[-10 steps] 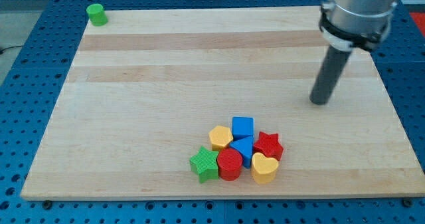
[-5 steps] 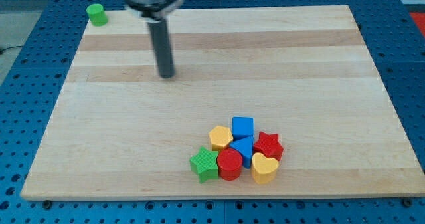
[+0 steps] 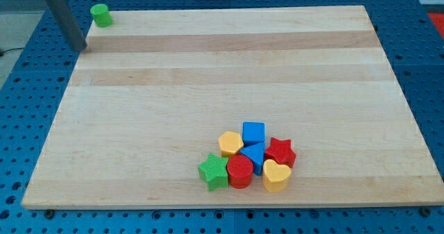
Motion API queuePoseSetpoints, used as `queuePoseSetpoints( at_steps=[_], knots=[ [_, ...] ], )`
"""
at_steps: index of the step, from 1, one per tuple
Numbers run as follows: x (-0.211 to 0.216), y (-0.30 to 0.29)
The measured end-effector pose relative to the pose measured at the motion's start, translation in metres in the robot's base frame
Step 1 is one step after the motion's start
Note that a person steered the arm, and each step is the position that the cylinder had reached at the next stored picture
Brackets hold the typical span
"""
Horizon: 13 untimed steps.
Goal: Move the arm parallel to the green circle
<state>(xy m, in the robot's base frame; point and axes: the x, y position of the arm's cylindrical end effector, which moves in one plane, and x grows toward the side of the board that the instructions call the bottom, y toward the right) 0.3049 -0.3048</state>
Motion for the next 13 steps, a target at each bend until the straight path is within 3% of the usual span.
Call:
queuePoseSetpoints(
  at_steps=[7, 13],
  knots=[
    [-0.047, 0.000],
    [-0.061, 0.000]
  ],
)
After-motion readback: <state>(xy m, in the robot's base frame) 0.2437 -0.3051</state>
